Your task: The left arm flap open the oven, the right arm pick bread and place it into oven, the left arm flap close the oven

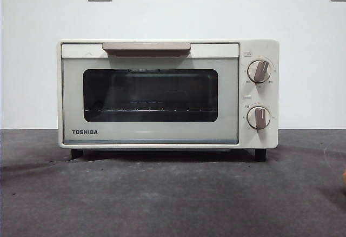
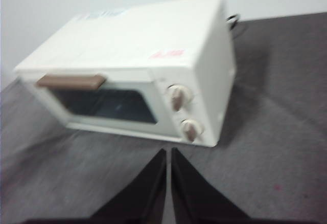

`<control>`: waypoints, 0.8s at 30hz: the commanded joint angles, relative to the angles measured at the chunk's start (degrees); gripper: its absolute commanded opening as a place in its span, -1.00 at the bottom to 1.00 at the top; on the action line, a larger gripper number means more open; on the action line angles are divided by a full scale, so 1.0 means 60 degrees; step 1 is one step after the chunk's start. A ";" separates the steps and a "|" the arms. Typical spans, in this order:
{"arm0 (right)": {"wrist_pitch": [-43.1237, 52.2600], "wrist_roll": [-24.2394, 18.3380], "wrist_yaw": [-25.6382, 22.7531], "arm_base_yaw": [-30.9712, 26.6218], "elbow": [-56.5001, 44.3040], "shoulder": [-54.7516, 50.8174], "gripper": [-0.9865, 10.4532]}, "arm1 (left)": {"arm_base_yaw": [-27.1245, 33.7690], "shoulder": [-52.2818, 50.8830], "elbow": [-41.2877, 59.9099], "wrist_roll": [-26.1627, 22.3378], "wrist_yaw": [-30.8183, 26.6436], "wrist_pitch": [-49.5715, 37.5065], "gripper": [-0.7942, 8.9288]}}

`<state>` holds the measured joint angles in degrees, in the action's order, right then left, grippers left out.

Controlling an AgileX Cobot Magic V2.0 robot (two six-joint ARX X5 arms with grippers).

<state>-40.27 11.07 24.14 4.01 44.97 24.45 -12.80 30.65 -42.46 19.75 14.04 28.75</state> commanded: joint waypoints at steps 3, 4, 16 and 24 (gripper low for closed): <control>-0.0590 -0.0936 0.0535 0.0000 0.0667 0.0820 -0.81 | -0.0306 0.0484 -0.0532 -0.0976 0.0532 0.0623 -0.80; -0.0572 -0.0936 0.0703 0.0004 0.0718 0.0911 -0.81 | -0.0353 0.0546 -0.0590 -0.1049 0.0532 0.0743 -0.80; -0.0419 -0.0987 0.1005 0.0266 0.0772 0.0958 -0.81 | -0.0514 0.0688 -0.0754 -0.1687 0.0918 0.0922 -0.77; -0.0415 -0.0958 0.0965 0.0266 0.0772 0.0962 -0.75 | -0.0514 0.0692 -0.0754 -0.1708 0.0914 0.0922 -0.74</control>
<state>-43.40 5.78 29.95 5.48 48.56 30.06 -15.66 34.50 -45.74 10.39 19.44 34.79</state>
